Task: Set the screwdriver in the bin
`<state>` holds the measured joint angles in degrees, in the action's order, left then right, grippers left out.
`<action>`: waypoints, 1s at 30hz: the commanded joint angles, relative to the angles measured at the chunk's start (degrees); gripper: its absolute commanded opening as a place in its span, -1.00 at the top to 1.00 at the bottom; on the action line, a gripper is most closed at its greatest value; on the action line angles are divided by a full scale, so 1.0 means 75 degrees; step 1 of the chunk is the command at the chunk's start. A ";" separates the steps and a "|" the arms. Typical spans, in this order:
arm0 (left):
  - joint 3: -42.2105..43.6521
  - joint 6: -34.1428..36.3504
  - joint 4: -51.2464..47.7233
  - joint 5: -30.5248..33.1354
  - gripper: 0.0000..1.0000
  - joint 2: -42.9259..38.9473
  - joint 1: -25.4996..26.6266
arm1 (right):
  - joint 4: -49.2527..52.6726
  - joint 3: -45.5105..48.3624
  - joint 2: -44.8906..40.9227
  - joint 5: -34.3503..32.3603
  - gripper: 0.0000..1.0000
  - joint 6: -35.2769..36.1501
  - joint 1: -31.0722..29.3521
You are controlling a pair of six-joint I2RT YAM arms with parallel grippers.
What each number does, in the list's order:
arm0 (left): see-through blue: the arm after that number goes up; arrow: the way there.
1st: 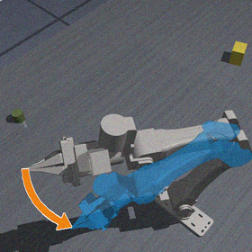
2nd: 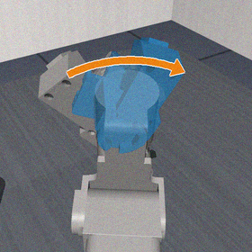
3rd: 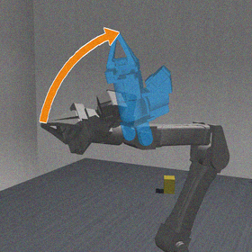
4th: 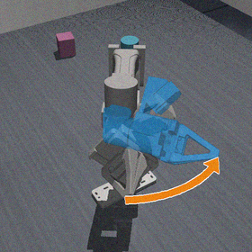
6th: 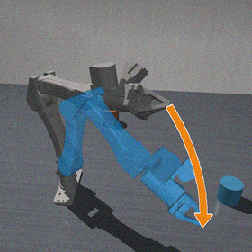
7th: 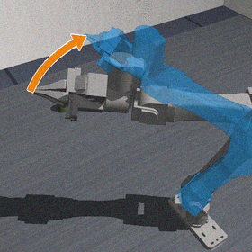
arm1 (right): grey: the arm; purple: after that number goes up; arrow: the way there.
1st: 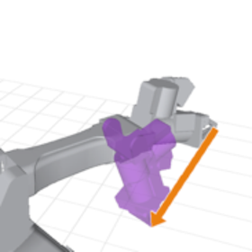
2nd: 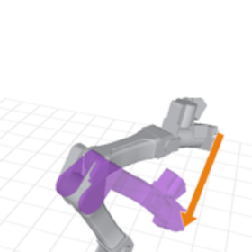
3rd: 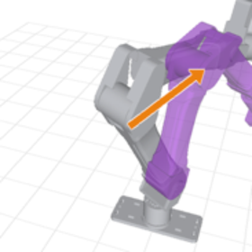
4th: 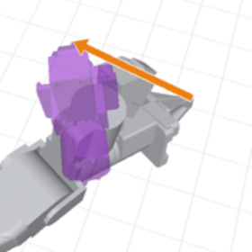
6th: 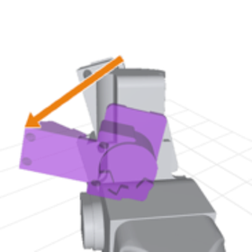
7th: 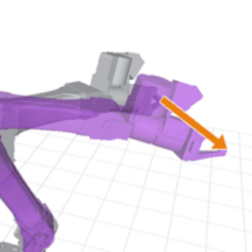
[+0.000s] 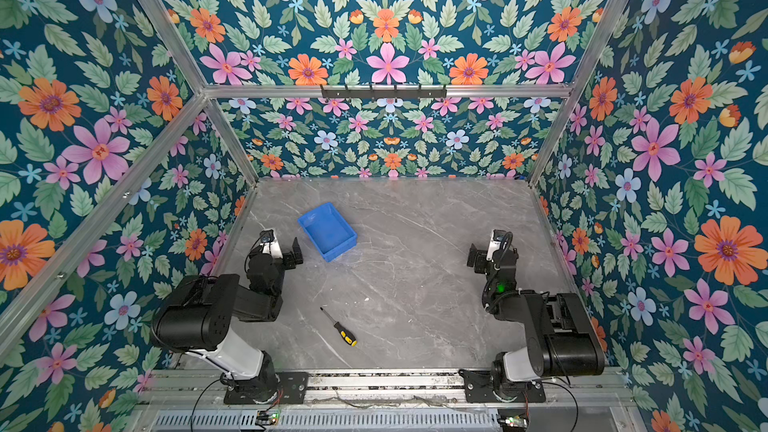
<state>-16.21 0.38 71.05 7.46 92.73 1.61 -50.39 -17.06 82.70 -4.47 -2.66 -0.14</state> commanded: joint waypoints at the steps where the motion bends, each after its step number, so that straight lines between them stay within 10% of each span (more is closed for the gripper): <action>1: -0.0007 -0.0044 0.0171 -0.0022 -1.00 -0.0001 -0.0003 | -0.0150 -0.0037 -0.0021 0.0047 -0.99 0.0026 0.0002; 15: 0.0251 0.0027 0.0196 0.0320 -1.00 -0.0516 0.0145 | 0.1880 -0.0426 -0.1695 0.0558 -0.99 0.0367 -0.0127; 30: -0.0726 -0.0572 -0.4665 0.1592 -1.00 -0.3834 0.2083 | 0.4515 -0.0851 -0.4171 0.0951 -0.99 0.0583 -0.1149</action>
<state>-20.18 -1.52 47.31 14.90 66.41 14.46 -21.04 -22.70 52.64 1.48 1.52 -7.55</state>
